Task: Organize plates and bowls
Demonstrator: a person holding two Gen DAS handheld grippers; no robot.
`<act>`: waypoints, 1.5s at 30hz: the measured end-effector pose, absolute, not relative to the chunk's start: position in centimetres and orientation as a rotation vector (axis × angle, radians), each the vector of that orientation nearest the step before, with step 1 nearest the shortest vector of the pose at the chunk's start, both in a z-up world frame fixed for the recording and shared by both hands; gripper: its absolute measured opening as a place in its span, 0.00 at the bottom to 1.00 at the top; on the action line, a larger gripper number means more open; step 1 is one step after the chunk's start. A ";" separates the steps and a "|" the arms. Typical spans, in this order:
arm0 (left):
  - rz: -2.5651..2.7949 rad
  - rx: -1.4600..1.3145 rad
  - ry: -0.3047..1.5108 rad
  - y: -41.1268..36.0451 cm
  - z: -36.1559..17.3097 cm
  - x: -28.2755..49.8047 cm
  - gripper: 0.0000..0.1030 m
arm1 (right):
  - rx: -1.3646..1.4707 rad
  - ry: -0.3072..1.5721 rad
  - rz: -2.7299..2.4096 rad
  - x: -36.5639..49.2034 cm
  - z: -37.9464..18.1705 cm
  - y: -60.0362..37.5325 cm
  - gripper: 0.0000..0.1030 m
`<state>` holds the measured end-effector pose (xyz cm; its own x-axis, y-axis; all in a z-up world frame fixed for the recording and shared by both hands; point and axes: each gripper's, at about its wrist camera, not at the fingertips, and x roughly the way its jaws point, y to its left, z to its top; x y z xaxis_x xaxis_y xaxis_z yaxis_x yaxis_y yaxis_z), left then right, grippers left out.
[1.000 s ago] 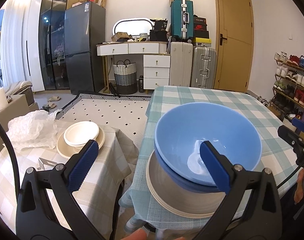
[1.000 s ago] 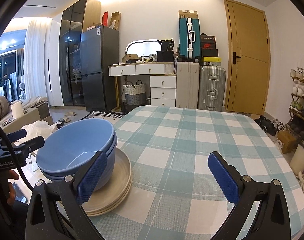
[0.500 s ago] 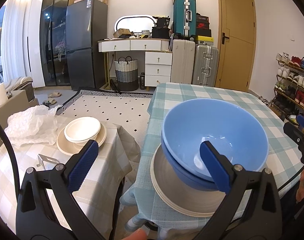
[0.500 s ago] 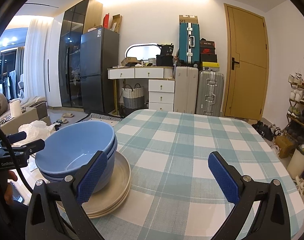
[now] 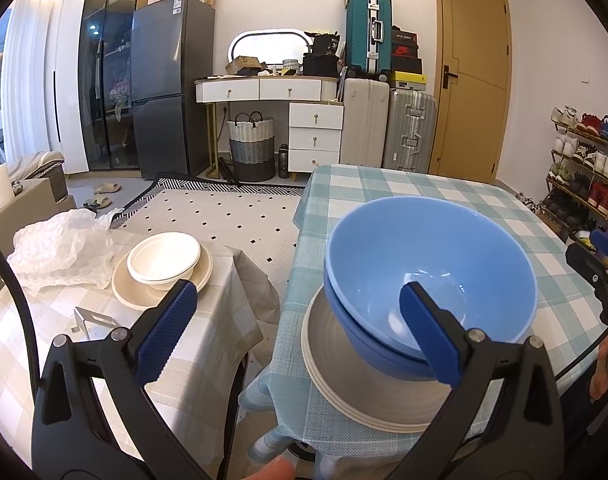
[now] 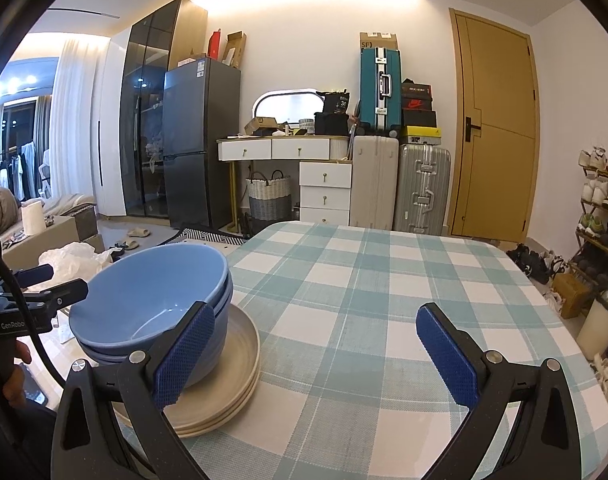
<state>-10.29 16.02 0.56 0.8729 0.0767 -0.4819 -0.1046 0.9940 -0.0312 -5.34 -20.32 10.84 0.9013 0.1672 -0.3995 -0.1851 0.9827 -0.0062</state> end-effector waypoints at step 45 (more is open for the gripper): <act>0.088 -0.003 0.476 14.2 0.9 -10.9 0.98 | -0.052 0.406 0.170 -4.9 10.1 -20.4 1.00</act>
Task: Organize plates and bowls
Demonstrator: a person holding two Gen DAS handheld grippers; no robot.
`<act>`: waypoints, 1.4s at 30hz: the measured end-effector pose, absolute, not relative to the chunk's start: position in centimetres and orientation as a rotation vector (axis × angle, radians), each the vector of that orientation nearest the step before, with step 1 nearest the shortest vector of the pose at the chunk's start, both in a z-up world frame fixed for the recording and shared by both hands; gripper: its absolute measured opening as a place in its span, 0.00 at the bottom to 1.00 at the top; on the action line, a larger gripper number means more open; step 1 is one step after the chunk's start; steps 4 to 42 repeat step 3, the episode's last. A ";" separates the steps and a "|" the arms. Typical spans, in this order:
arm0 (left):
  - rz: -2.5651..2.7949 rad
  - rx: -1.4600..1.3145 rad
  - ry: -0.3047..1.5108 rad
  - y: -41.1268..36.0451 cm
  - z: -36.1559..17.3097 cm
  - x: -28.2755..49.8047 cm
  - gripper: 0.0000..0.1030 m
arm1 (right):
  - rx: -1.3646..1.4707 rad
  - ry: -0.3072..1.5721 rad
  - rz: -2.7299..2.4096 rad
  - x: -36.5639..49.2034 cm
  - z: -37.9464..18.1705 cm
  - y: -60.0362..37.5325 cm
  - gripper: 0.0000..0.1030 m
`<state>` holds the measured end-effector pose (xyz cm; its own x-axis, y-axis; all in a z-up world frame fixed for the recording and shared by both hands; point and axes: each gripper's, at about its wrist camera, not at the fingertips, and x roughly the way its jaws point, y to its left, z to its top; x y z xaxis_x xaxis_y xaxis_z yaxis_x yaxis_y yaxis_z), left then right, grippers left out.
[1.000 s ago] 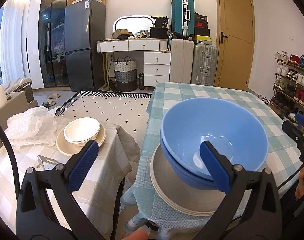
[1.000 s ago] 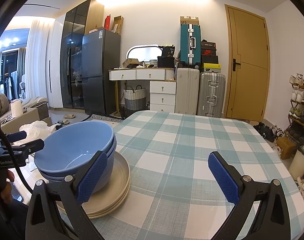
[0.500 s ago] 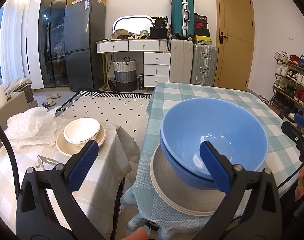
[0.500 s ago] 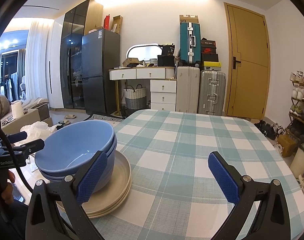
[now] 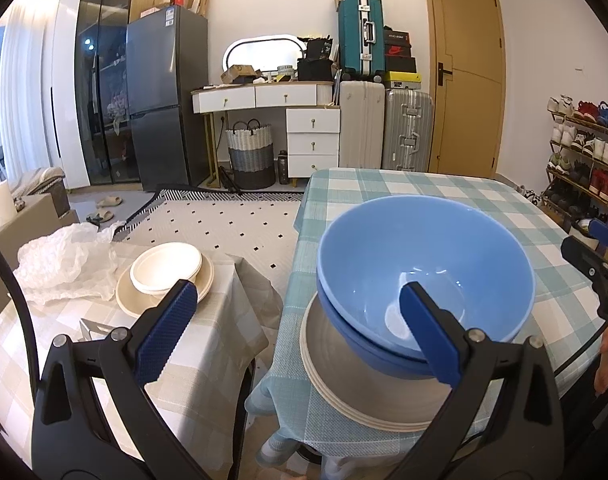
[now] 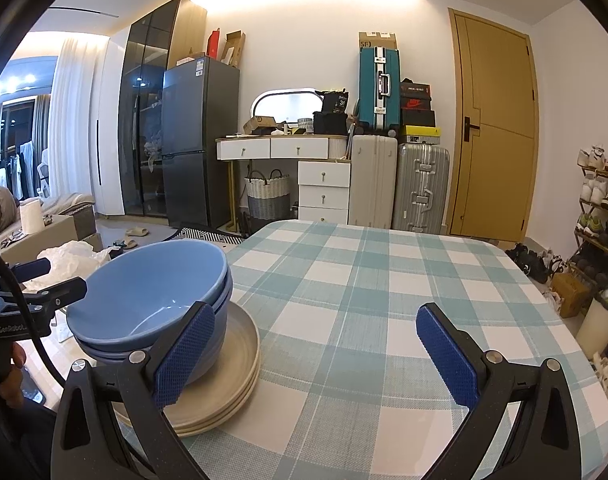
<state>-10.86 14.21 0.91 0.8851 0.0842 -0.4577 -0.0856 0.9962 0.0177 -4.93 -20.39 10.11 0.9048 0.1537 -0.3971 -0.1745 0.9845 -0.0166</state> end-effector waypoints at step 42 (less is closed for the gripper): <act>0.080 0.012 0.471 14.0 1.0 -10.9 0.98 | -0.049 0.405 0.169 -5.0 10.2 -20.4 1.00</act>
